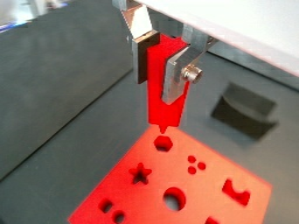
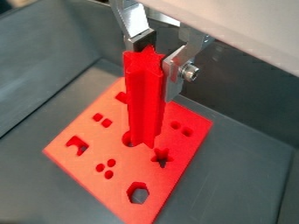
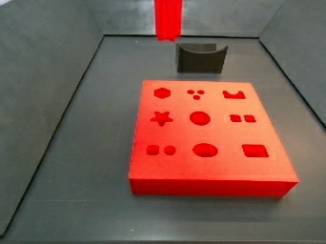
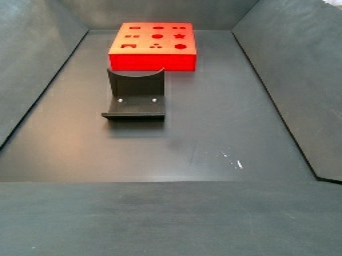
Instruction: Insert the star object.
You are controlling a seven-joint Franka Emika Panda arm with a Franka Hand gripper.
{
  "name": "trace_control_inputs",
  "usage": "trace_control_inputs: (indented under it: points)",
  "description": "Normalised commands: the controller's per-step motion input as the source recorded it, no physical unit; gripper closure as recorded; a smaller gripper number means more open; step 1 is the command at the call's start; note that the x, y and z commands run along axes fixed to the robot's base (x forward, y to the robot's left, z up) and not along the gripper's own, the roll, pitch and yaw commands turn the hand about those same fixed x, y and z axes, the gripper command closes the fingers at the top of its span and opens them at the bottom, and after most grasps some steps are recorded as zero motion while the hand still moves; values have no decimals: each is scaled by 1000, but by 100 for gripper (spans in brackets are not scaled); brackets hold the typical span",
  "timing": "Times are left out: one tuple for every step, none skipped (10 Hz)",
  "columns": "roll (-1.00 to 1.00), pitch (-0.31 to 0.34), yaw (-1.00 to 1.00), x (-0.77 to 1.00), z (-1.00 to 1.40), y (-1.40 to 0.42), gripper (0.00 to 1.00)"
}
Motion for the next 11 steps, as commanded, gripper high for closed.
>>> trace_control_inputs:
  points:
    - [0, 0, -1000, 0, -414, 0, 100]
    - [-63, 0, -1000, 0, -277, 0, 100]
    - [-173, -16, -923, 0, -200, -31, 100]
    - [-247, -47, -843, 0, -134, -49, 100]
    - [-273, -80, -814, -6, -143, -51, 100]
    - [-301, -107, -786, -11, -109, -57, 100]
    - [-304, -106, -783, -11, -106, -57, 100]
    - [-310, -106, -777, -11, -94, -57, 100]
    - [-291, -104, -789, -11, -140, -54, 100]
    - [-126, 26, -529, -31, -320, -43, 100]
    - [-31, 0, -37, 0, -269, 0, 100]
